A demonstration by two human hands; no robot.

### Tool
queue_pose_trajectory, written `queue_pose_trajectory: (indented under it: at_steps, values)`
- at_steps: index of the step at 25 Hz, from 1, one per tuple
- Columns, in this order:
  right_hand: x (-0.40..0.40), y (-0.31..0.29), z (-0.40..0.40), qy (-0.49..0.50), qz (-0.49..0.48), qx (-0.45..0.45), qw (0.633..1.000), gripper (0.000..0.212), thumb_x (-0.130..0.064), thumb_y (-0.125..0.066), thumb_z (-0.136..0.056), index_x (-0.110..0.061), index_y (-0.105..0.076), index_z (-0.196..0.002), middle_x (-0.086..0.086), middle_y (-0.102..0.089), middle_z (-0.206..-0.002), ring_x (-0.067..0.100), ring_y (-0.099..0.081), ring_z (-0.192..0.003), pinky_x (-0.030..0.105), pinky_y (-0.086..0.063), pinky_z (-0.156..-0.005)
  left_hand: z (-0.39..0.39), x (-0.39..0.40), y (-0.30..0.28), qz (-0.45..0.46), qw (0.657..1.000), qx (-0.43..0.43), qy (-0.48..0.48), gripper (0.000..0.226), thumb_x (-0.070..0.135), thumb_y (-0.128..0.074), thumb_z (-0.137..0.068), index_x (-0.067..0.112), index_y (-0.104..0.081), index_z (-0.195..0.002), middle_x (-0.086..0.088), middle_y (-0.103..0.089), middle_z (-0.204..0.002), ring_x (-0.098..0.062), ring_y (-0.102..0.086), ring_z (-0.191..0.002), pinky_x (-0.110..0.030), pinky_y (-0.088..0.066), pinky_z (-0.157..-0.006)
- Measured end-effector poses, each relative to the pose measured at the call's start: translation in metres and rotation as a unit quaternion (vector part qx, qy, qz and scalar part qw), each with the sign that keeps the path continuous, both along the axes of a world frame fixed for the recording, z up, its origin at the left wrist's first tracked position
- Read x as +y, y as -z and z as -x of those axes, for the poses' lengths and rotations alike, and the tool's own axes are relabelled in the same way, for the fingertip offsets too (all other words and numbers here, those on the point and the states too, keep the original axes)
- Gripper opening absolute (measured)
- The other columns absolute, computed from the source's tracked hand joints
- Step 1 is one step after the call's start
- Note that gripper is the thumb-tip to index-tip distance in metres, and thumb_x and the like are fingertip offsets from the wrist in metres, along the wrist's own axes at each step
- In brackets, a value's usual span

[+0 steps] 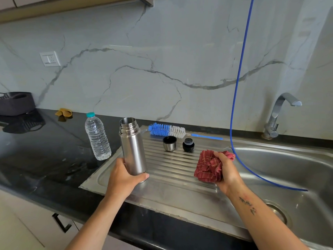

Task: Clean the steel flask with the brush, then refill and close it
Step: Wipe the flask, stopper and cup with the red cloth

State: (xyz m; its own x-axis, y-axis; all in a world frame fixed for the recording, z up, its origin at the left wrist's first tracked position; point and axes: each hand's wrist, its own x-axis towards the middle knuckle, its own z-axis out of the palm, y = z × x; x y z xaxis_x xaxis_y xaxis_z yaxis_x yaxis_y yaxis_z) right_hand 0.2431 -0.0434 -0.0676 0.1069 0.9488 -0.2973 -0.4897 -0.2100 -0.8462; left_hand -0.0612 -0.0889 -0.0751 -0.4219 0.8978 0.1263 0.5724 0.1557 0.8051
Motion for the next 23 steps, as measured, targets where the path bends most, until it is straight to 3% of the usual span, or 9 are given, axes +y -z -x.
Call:
queue_pose_trajectory:
  at_steps: [2,4,7,11,15,19,21,23]
  values:
    - [0.0,0.0,-0.001,-0.002,0.001,0.003,1.0,0.03,-0.031,-0.061,-0.099,-0.013,-0.067,-0.122,0.016,-0.077,-0.108,0.039,-0.073,-0.1,0.056,-0.06,-0.079,0.0,-0.011,-0.005,0.025,0.998,0.051,-0.034,0.074,0.046,-0.093,-0.065,0.014,-0.048,-0.114,0.0,-0.063,-0.105,-0.021,-0.062,-0.094,-0.03,-0.042,-0.067]
    - [-0.001,-0.002,-0.001,-0.001,0.004,0.008,1.0,0.029,-0.031,-0.061,-0.099,-0.013,-0.067,-0.121,0.016,-0.077,-0.107,0.039,-0.073,-0.101,0.057,-0.06,-0.08,-0.003,-0.024,-0.011,0.061,0.989,0.129,-0.044,0.061,0.055,-0.087,-0.069,0.015,-0.051,-0.099,0.001,-0.063,-0.094,-0.019,-0.06,-0.087,-0.033,-0.043,-0.068]
    - [0.0,-0.001,-0.001,0.001,0.006,0.014,1.0,0.03,-0.031,-0.061,-0.099,-0.013,-0.069,-0.121,0.016,-0.077,-0.108,0.039,-0.072,-0.102,0.058,-0.06,-0.08,-0.024,-0.036,-0.023,0.064,0.984,0.167,0.017,0.044,0.06,-0.078,-0.077,0.023,-0.059,-0.089,0.007,-0.065,-0.085,-0.008,-0.06,-0.076,-0.029,-0.048,-0.063]
    - [0.002,-0.004,-0.005,-0.001,0.005,0.027,1.0,0.031,-0.03,-0.063,-0.097,-0.01,-0.069,-0.121,0.017,-0.077,-0.107,0.04,-0.072,-0.103,0.064,-0.058,-0.084,-0.074,-0.011,-0.033,-0.012,0.981,0.138,0.138,0.025,0.043,-0.07,-0.093,0.026,-0.057,-0.105,0.012,-0.061,-0.095,0.002,-0.058,-0.086,-0.012,-0.04,-0.065]
    - [0.002,-0.008,-0.012,-0.016,0.006,0.03,0.999,0.027,-0.025,-0.067,-0.094,-0.008,-0.069,-0.114,0.017,-0.077,-0.103,0.04,-0.07,-0.103,0.068,-0.054,-0.091,-0.105,0.076,-0.033,-0.083,0.976,0.154,0.132,0.033,0.029,-0.065,-0.097,0.012,-0.054,-0.123,-0.001,-0.054,-0.12,-0.017,-0.054,-0.107,-0.028,-0.043,-0.084]
    - [0.007,-0.006,-0.019,-0.01,0.009,0.038,0.999,0.037,-0.017,-0.07,-0.09,-0.008,-0.063,-0.124,0.022,-0.075,-0.112,0.043,-0.07,-0.105,0.067,-0.057,-0.083,-0.116,0.15,-0.037,-0.003,0.962,0.25,0.109,0.044,0.031,-0.055,-0.102,0.005,-0.046,-0.136,-0.015,-0.042,-0.142,-0.034,-0.04,-0.133,-0.044,-0.046,-0.097]
    - [0.011,-0.005,-0.02,-0.009,0.009,0.044,0.999,0.037,-0.016,-0.069,-0.09,-0.008,-0.063,-0.125,0.021,-0.075,-0.111,0.042,-0.071,-0.104,0.066,-0.058,-0.081,-0.113,0.176,-0.034,0.064,0.947,0.291,0.118,0.045,0.033,-0.05,-0.104,0.006,-0.045,-0.14,-0.015,-0.039,-0.149,-0.036,-0.037,-0.138,-0.046,-0.046,-0.1]
    - [0.011,-0.006,-0.019,-0.009,0.009,0.049,0.999,0.034,-0.016,-0.068,-0.091,-0.008,-0.063,-0.124,0.02,-0.076,-0.108,0.041,-0.072,-0.102,0.062,-0.06,-0.079,-0.108,0.192,-0.031,0.133,0.936,0.298,0.132,0.041,0.035,-0.049,-0.104,0.009,-0.052,-0.135,-0.015,-0.046,-0.146,-0.035,-0.046,-0.133,-0.044,-0.048,-0.098]
